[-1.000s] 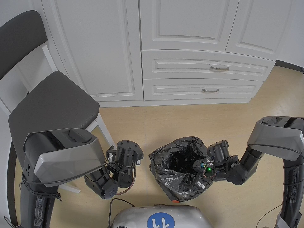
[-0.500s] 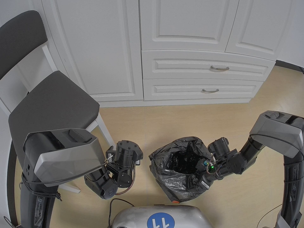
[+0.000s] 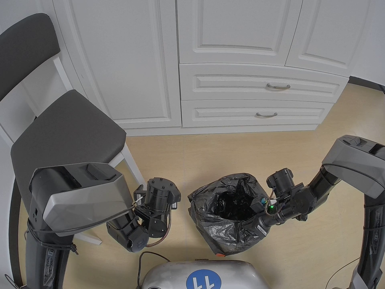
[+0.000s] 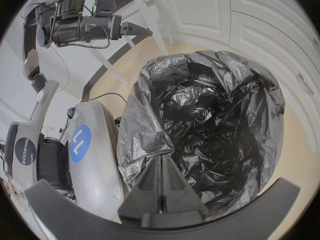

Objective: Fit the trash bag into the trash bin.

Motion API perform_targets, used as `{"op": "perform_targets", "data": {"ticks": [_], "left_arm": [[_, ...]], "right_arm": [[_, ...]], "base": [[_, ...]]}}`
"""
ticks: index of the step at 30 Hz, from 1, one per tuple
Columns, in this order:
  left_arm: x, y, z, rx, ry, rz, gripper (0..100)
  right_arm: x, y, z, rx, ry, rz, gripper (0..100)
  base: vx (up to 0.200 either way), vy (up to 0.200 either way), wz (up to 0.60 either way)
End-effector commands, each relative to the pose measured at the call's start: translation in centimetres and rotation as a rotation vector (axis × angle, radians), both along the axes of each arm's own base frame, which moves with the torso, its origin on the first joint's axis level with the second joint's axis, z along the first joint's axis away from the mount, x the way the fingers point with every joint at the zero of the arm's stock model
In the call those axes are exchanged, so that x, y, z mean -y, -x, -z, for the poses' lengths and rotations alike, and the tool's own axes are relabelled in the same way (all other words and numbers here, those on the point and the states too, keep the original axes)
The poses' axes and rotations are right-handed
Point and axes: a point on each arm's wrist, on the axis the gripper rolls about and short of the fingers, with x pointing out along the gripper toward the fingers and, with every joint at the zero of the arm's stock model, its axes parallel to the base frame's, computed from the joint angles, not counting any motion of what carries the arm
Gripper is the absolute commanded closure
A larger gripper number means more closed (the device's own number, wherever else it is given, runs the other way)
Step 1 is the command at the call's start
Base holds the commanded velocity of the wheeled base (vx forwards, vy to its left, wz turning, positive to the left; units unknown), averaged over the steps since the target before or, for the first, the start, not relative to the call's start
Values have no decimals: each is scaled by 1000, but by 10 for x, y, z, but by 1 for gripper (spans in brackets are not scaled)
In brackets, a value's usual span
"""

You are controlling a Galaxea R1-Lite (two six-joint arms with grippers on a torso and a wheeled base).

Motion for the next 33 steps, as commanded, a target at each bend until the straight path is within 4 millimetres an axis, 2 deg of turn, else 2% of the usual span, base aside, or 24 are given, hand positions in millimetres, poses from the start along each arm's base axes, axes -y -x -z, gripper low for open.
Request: {"op": "perform_targets", "data": {"ticks": [1,4,5,8,12,15,28,29,33], "left_arm": [[0,0,-1,3,2,0,0],[0,0,-1,3,2,0,0],[0,0,0,0,0,0,0],[0,0,-1,3,2,0,0],[-1,-1,-1,4,3,-3,0],[0,-1,-2,13,8,-1,0],[0,-1,-1,14,7,-1,0],[0,-1,-1,14,7,-1,0],[0,-1,-1,15,8,-1,0]], "right_arm": [[-1,2,-4,15,-4,-8,100],[-1,0,-2,27,4,-19,100],[0,0,-2,34,9,-28,0],[0,1,-3,46,14,-48,0],[-1,16,-24,62,3,-62,0],[-5,20,-24,66,2,-74,0],[0,-2,12,4,29,-34,0],[1,-3,12,4,29,-31,100],[2,-2,7,13,21,-31,100]], "base": [[0,0,0],[0,0,0],[0,0,0],[0,0,0],[0,0,0],[0,0,0],[0,0,0],[0,0,0],[0,0,0]]}}
